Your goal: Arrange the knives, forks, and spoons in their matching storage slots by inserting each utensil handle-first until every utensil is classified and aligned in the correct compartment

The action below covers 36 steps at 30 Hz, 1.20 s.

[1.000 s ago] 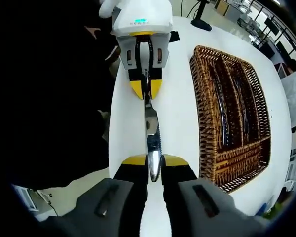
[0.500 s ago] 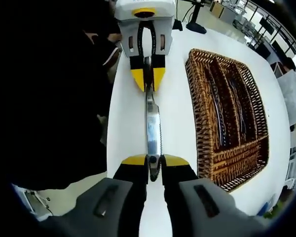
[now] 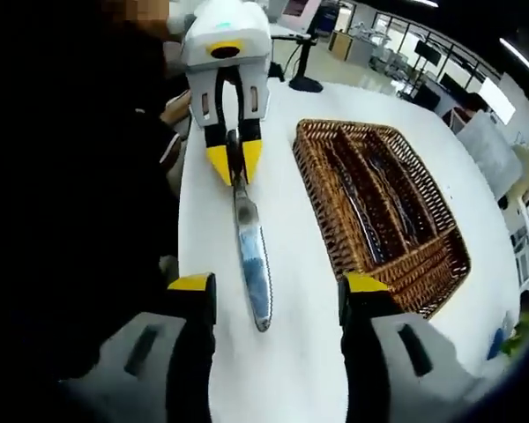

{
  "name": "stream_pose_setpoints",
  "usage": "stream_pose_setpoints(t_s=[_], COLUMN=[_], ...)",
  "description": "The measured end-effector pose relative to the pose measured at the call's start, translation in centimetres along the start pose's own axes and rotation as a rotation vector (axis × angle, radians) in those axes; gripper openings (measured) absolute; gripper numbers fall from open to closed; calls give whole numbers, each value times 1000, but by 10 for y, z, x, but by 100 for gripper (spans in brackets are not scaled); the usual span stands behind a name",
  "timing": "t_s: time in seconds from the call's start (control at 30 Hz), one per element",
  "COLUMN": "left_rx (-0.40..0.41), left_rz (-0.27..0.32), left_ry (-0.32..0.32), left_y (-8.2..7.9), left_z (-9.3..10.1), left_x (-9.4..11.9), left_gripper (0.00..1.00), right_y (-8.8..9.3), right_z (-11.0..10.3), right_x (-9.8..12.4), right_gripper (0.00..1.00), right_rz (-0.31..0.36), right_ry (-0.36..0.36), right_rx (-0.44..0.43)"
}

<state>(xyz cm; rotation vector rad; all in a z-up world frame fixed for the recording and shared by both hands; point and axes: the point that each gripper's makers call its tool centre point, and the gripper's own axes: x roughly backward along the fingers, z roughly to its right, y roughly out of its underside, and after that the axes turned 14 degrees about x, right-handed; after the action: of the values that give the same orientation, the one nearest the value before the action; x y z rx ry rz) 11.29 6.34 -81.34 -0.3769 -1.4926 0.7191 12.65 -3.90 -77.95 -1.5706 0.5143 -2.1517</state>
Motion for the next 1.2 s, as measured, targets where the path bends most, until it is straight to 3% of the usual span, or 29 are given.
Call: stream_pose_setpoints(t_s=[0.07,0.17,0.3,0.37,0.47,0.5,0.6,0.87,1.2], left_rx=[-4,-3,5,5,4,4,4,8,-16], left_rz=[5,8,19,22,14,13,8,15,11], left_ry=[-4,-1,-12,-14,-14,-14,-11,-20,-23], left_y=[-2,-5,-10,-13,-15,-16,-18,-30,-36], left_z=[-1,-3,-7,-9,-13,-14,-16,-21,-20], left_x=[2,5,11,15,20,21,26,41,43], left_gripper=[6,6,6,6,6,6,6,6,6], right_y=[-4,-8,3,8,20,21,27,30,32], right_z=[15,21,33,34,50,50,55,46,47], right_x=[6,14,33,39,56,60,74,92,107], right_gripper=[77,96,99,100,100,100,100,100,99], right_rz=[44,106,136,148,160,174,188,195,210], right_ry=[118,185,295,309,412,413,459,475,489], right_rx=[-41,-134,-285,-346,-494,-516,-547,-570,-589])
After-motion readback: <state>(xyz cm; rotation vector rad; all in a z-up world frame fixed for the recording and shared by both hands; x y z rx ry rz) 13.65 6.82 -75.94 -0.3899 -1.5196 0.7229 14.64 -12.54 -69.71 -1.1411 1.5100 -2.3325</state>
